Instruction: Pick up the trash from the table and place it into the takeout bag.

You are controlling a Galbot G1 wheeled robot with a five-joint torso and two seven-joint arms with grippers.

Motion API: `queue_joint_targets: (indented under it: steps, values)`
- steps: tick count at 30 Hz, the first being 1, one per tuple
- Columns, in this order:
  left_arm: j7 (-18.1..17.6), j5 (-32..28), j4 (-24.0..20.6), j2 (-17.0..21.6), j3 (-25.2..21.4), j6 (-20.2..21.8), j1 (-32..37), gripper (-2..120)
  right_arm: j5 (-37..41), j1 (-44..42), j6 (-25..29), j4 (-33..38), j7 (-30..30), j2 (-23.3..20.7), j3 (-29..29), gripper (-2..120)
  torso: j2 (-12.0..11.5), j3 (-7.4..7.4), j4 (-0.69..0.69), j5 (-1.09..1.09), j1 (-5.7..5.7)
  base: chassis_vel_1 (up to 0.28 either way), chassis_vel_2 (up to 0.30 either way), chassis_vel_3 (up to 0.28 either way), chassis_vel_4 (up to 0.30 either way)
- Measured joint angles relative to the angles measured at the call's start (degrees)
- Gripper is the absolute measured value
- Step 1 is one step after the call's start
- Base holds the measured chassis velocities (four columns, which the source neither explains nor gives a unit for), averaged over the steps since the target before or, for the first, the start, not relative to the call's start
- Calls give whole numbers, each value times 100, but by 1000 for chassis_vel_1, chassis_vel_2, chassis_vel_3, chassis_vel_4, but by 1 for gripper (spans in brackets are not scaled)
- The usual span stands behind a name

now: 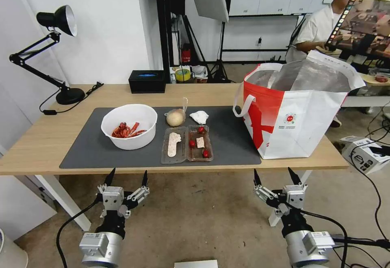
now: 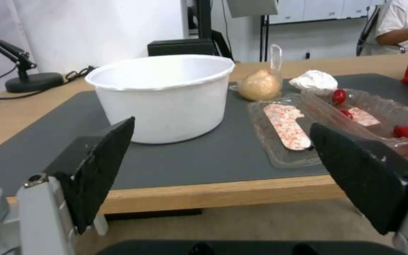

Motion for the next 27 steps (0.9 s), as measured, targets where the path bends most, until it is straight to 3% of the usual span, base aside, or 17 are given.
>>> queue_joint_targets:
  steps: [20,23,27]
  values:
    - [-52,-113,-14,34,14,103,-9,100,23,5,-41,1,0,-29,7,100,0,0,1,0,0,0,0,0,0]
    - [-447,-822,-232,277,135,790,-86,100,277,82,-560,173,0,-346,154,100,0,0,1,-1,0,0,0,0,0]
    - [-665,-1208,-351,405,201,1166,-130,100,451,132,-907,293,0,-554,250,100,0,0,0,0,0,0,0,0,0]
